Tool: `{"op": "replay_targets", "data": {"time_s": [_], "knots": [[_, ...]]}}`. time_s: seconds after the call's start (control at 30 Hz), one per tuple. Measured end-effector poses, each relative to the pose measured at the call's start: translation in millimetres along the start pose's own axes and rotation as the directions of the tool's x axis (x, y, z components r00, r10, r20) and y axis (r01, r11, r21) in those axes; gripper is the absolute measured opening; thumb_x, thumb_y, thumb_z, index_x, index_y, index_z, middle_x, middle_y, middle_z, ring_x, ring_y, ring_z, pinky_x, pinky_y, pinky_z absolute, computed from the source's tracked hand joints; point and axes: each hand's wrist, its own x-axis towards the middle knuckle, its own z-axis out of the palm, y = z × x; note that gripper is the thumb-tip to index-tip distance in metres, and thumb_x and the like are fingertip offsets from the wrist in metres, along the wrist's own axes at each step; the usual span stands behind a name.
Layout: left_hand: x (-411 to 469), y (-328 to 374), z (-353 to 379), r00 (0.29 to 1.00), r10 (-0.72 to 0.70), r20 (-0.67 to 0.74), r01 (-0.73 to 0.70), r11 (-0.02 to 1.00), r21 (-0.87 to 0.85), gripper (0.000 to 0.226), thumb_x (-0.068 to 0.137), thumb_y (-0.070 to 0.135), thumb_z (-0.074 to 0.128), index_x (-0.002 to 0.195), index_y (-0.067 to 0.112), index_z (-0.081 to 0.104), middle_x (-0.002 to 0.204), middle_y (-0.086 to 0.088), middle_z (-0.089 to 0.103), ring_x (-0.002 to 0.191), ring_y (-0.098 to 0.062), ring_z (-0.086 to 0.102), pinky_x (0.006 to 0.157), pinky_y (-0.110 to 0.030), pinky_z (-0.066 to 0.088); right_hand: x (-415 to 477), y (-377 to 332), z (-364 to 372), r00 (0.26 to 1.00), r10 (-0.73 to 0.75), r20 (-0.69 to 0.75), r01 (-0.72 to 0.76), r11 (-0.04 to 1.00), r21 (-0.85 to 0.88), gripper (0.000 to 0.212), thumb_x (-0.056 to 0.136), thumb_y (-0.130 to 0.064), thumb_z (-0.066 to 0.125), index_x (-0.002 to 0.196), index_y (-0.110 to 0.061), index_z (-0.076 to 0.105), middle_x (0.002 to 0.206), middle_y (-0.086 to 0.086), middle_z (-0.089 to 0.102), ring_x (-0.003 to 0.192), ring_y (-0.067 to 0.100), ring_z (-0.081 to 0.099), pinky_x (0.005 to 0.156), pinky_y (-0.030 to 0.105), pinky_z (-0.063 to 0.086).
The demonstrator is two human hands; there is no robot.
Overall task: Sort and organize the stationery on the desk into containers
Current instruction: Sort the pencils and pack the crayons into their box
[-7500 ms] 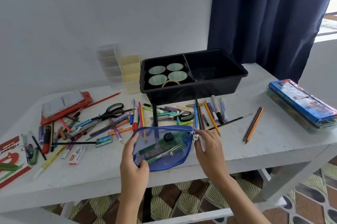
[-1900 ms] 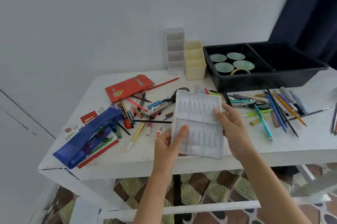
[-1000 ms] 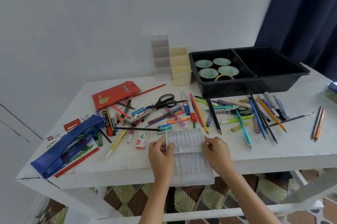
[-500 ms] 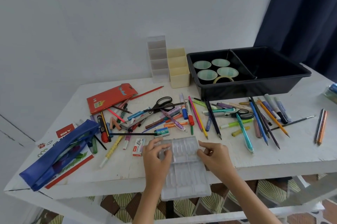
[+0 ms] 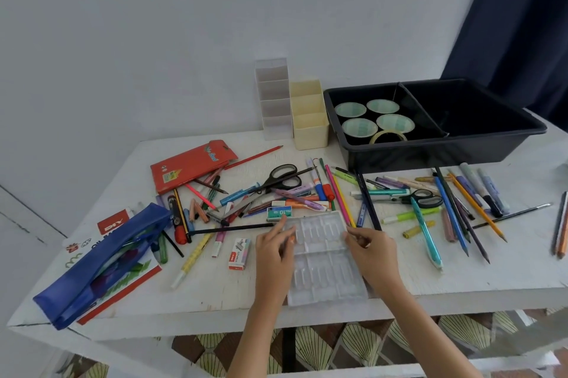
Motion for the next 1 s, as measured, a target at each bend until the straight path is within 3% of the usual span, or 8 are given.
{"op": "replay_targets", "data": {"time_s": [0.1, 0.17, 0.3, 0.4, 0.47, 0.53, 0.6, 1.0], "knots": [[2, -1, 3, 0.999, -0.024, -0.024, 0.023, 1.000, -0.010, 0.027, 0.092, 0.012, 0.055, 0.116, 0.017, 0.065, 0.130, 0.024, 0.044, 0.100, -0.012, 0.046, 0.079, -0.002, 0.036, 3, -1, 1, 1.000, 0.025, -0.004, -0.025, 0.998, -0.053, 0.022, 0.088, -0.022, 0.064, 0.108, -0.012, 0.069, 0.069, -0.001, 0.059, 0.060, 0.007, 0.050, 0.051, 0.010, 0.039], [3, 0, 4, 0.999, -0.033, -0.040, 0.033, 0.999, -0.023, 0.026, 0.092, 0.012, 0.056, 0.115, 0.018, 0.066, 0.129, 0.024, 0.045, 0.096, -0.011, 0.046, 0.077, -0.002, 0.036, 7, -3, 3, 1.000, -0.003, -0.012, 0.002, 0.992, -0.129, 0.021, 0.088, -0.024, 0.064, 0.107, -0.017, 0.067, 0.073, -0.003, 0.057, 0.061, 0.007, 0.049, 0.053, 0.014, 0.036], [4, -1, 4, 0.998, -0.015, -0.056, 0.014, 0.999, -0.033, 0.025, 0.090, 0.012, 0.058, 0.114, 0.018, 0.067, 0.128, 0.023, 0.046, 0.091, -0.011, 0.045, 0.076, -0.001, 0.033, 26, -23, 9, 0.975, -0.212, -0.070, 0.187, 0.947, -0.262, 0.012, 0.090, -0.022, 0.060, 0.100, -0.020, 0.066, 0.085, -0.004, 0.056, 0.067, 0.006, 0.049, 0.057, 0.014, 0.036], [4, -3, 4, 0.998, -0.008, -0.065, 0.006, 0.999, -0.035, 0.025, 0.089, 0.013, 0.060, 0.113, 0.017, 0.067, 0.129, 0.020, 0.048, 0.093, -0.011, 0.046, 0.076, -0.001, 0.034, 54, -46, 23, 0.942, -0.337, 0.013, 0.323, 0.892, -0.315, 0.015, 0.091, -0.019, 0.059, 0.102, -0.015, 0.068, 0.093, -0.005, 0.057, 0.077, 0.008, 0.051, 0.064, 0.010, 0.034], [5, -2, 4, 0.997, -0.009, -0.072, 0.005, 0.999, -0.043, 0.026, 0.089, 0.012, 0.060, 0.113, 0.018, 0.067, 0.128, 0.022, 0.047, 0.093, -0.003, 0.043, 0.076, -0.002, 0.035, 76, -56, 36, 0.906, -0.399, 0.143, 0.423, 0.823, -0.381, 0.018, 0.093, -0.017, 0.056, 0.104, -0.012, 0.069, 0.098, 0.001, 0.063, 0.091, 0.014, 0.052, 0.074, 0.016, 0.038], [4, -2, 4, 0.997, -0.009, -0.075, 0.005, 0.999, -0.054, 0.027, 0.089, 0.012, 0.060, 0.114, 0.018, 0.067, 0.128, 0.023, 0.047, 0.095, 0.001, 0.043, 0.076, -0.003, 0.036, 95, -64, 50, 0.856, -0.384, 0.347, 0.514, 0.707, -0.485, 0.022, 0.094, -0.016, 0.051, 0.108, -0.016, 0.069, 0.105, 0.004, 0.064, 0.104, 0.020, 0.049, 0.087, 0.027, 0.037], [4, -2, 5, 0.997, -0.011, -0.076, 0.006, 0.998, -0.063, 0.027, 0.089, 0.012, 0.060, 0.114, 0.018, 0.067, 0.129, 0.022, 0.047, 0.095, 0.000, 0.043, 0.075, -0.004, 0.037, 106, -69, 61, 0.824, -0.337, 0.455, 0.559, 0.613, -0.558, 0.025, 0.094, -0.017, 0.050, 0.110, -0.022, 0.069, 0.110, 0.003, 0.062, 0.109, 0.022, 0.047, 0.089, 0.032, 0.036], [5, -5, 7, 0.996, -0.027, -0.080, 0.023, 0.998, -0.056, 0.027, 0.088, 0.014, 0.060, 0.114, 0.021, 0.068, 0.128, 0.025, 0.047, 0.092, -0.001, 0.043, 0.072, -0.005, 0.039, 118, -71, 76, 0.821, -0.250, 0.513, 0.568, 0.434, -0.699, 0.017, 0.086, -0.021, 0.065, 0.101, -0.026, 0.071, 0.125, 0.006, 0.060, 0.133, 0.023, 0.034, 0.098, 0.038, 0.037]]}}
